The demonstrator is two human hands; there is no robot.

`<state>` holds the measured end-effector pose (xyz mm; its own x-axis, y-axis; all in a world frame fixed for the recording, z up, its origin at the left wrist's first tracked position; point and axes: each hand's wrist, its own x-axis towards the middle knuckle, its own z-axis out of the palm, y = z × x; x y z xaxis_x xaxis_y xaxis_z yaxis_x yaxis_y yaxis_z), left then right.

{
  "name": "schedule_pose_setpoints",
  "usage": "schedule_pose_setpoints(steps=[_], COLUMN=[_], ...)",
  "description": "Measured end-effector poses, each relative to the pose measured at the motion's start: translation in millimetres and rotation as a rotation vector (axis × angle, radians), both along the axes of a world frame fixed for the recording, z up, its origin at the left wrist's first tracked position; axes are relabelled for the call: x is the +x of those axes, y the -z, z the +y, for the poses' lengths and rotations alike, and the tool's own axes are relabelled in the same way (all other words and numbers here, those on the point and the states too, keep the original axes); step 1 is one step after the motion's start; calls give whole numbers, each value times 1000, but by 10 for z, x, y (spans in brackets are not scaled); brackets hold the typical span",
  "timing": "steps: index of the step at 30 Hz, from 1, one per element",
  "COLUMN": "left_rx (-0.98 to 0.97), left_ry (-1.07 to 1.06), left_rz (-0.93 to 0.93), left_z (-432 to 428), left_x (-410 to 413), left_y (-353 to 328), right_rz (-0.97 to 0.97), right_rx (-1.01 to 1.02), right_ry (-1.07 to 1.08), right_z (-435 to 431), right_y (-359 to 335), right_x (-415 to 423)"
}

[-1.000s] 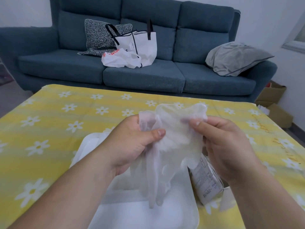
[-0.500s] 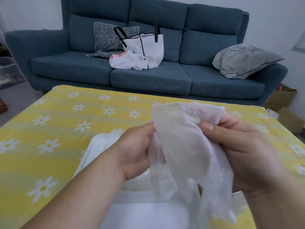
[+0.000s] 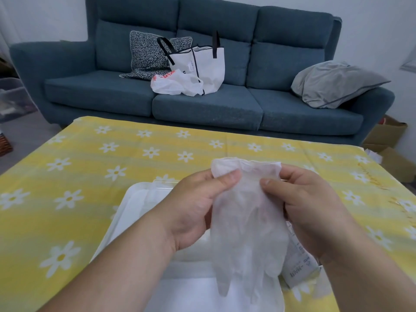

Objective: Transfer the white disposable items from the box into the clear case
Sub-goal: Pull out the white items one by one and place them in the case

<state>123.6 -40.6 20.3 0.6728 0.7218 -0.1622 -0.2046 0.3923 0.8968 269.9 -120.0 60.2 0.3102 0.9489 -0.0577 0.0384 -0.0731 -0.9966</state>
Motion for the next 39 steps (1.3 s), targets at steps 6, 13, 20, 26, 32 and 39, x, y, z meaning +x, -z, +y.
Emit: schedule_pose_setpoints(steps=[6, 13, 20, 26, 32, 39], left_rx=[290, 636, 759, 428, 268, 44], left_ry=[-187, -152, -140, 130, 161, -20], left_rz=[175, 241, 82, 40, 178, 297], left_z=[-13, -32, -6, 19, 34, 386], left_x=[8, -54, -132, -210, -362, -890], left_y=[8, -97, -195, 17, 163, 120], right_rz=[-119, -707, -620, -337, -48, -73], right_rx=[42, 124, 187, 176, 266, -18], right_ry=[96, 123, -121, -157, -41, 152], right_z=[23, 20, -31, -32, 14, 211], right_y=[34, 11, -136, -207, -267, 58], right_x=[49, 116, 23, -52, -95, -35])
